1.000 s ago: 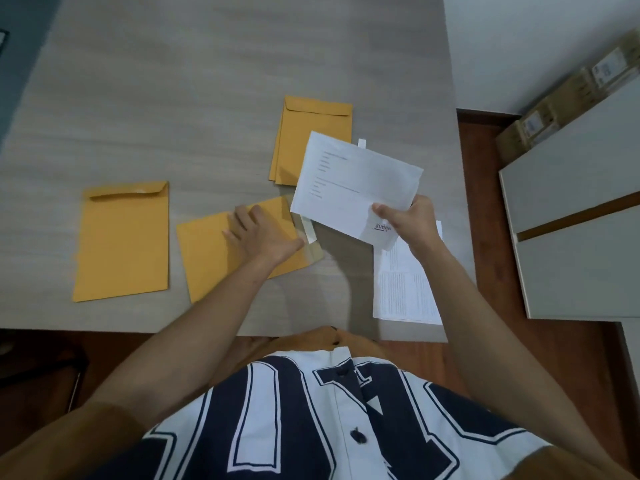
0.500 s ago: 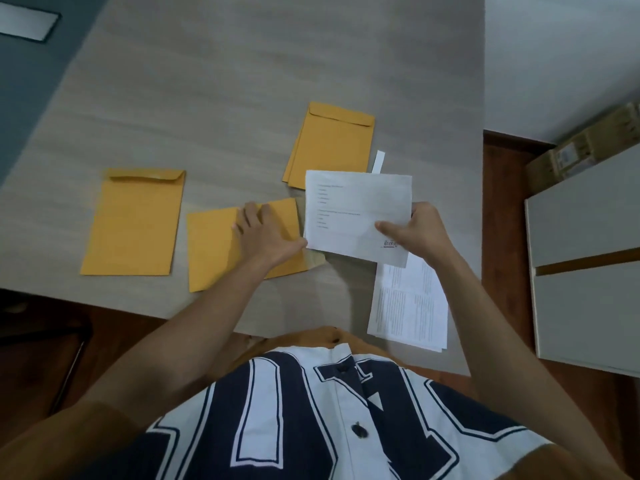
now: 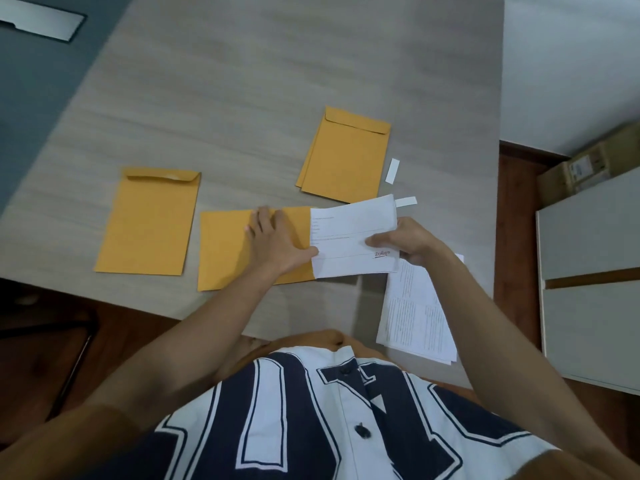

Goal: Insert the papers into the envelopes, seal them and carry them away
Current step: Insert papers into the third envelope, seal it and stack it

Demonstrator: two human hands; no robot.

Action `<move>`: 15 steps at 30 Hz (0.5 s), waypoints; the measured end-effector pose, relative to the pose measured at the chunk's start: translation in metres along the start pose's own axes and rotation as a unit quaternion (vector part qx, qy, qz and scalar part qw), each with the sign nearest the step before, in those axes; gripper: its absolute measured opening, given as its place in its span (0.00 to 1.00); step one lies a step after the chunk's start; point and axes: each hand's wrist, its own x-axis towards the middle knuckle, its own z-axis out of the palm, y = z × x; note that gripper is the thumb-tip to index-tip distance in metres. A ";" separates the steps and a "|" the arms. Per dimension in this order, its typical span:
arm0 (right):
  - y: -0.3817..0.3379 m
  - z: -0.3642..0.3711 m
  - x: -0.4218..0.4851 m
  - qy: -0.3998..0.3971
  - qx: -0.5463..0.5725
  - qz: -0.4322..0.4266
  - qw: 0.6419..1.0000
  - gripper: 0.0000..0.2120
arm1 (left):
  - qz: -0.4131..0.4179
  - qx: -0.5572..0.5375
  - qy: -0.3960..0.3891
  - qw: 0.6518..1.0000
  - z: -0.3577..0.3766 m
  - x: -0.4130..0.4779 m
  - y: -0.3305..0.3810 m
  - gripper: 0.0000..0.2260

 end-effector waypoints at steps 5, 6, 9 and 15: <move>0.001 0.019 0.008 -0.023 0.007 0.021 0.999 0.18 | 0.028 0.045 -0.017 0.998 -0.003 -0.004 -0.004 0.52; 0.001 0.022 0.009 -0.015 0.001 0.022 1.000 0.18 | 0.038 0.056 -0.022 0.997 -0.007 -0.005 -0.005 0.53; 0.005 0.026 0.009 0.032 -0.026 0.002 0.999 0.13 | 0.104 0.090 -0.036 0.990 -0.019 -0.004 -0.013 0.61; 0.009 0.034 0.005 0.136 -0.040 -0.048 0.989 0.10 | 0.204 0.235 -0.093 0.946 -0.036 0.004 -0.032 0.70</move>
